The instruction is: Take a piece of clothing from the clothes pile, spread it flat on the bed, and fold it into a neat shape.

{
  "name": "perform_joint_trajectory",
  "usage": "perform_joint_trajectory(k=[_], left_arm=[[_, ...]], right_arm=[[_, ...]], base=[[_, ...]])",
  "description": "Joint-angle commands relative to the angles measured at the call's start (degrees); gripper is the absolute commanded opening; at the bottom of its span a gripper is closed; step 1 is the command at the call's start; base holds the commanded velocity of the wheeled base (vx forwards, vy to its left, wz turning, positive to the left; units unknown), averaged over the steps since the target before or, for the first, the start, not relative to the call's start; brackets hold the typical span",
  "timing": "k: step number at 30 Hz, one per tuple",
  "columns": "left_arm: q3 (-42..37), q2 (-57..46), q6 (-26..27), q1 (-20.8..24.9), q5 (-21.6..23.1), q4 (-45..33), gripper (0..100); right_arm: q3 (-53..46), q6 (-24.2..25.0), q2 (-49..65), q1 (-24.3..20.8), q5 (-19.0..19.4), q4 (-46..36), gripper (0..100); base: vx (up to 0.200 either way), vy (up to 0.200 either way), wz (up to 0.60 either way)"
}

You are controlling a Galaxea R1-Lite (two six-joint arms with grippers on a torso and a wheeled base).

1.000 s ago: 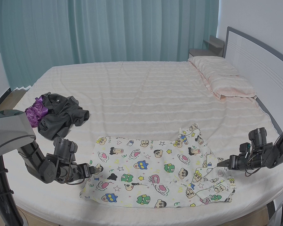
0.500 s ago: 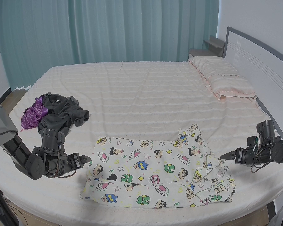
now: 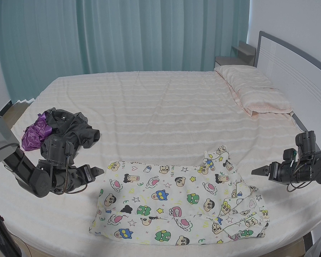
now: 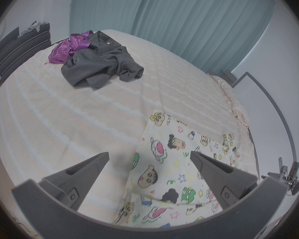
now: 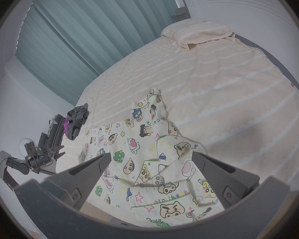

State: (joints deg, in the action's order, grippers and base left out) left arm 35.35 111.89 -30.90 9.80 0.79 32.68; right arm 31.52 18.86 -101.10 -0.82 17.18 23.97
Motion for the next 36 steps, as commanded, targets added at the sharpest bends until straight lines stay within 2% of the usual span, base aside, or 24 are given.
perform_joint_trajectory(k=[1, 6, 8, 10, 13, 17, 22, 26, 27, 30, 36], left_arm=[[7.4, 5.7, 0.2, -0.3, -0.4, -0.2, 100], [14.2, 10.1, 0.6, -0.9, 0.0, -2.5, 100], [20.0, 14.1, 2.0, -1.0, 0.5, -8.2, 100], [22.3, 16.0, 3.3, -1.4, 0.6, -9.1, 100], [27.9, 20.4, 6.6, -2.9, 2.9, -9.8, 100], [33.7, 24.6, 7.2, -3.4, 5.9, -9.8, 100], [37.7, 27.9, 7.2, -3.1, 8.5, -10.1, 100], [39.4, 29.3, 7.3, -2.9, 9.0, -11.0, 100], [40.5, 30.2, 7.2, -2.4, 10.5, -11.6, 100], [40.9, 31.2, 7.2, -1.4, 11.5, -11.6, 100], [43.5, 33.0, 7.1, -0.5, 11.5, -12.0, 100]], right_arm=[[0.0, 1.2, 0.6, -1.4, 0.1, 0.3, 100], [-0.1, 4.9, 2.1, -2.3, 0.2, 0.4, 100], [-0.5, 6.8, 2.3, -3.4, -0.2, 0.5, 100], [-0.7, 7.2, 2.7, -3.6, -0.2, 0.5, 100], [-0.9, 9.6, 4.4, -4.2, -0.3, 0.4, 100], [-1.2, 12.5, 6.3, -5.0, -0.4, -0.2, 100], [-2.9, 13.0, 7.0, -5.6, -0.3, -0.1, 100], [-3.2, 13.7, 6.5, -5.7, -0.3, -0.1, 100], [-3.0, 15.0, 6.4, -6.3, -0.3, -0.1, 100], [-2.6, 15.6, 6.4, -6.7, -0.4, 0.1, 100], [-2.5, 15.6, 6.4, -6.7, -0.3, 0.2, 100]], base=[[0.000, 0.000, 0.00], [0.000, 0.000, 0.00], [0.000, 0.000, 0.00], [0.000, 0.000, 0.00], [0.000, 0.000, 0.00], [0.000, 0.000, 0.00], [0.000, 0.000, 0.00], [0.000, 0.000, 0.00], [0.000, 0.000, 0.00], [0.000, 0.000, 0.00], [0.000, 0.000, 0.00]])
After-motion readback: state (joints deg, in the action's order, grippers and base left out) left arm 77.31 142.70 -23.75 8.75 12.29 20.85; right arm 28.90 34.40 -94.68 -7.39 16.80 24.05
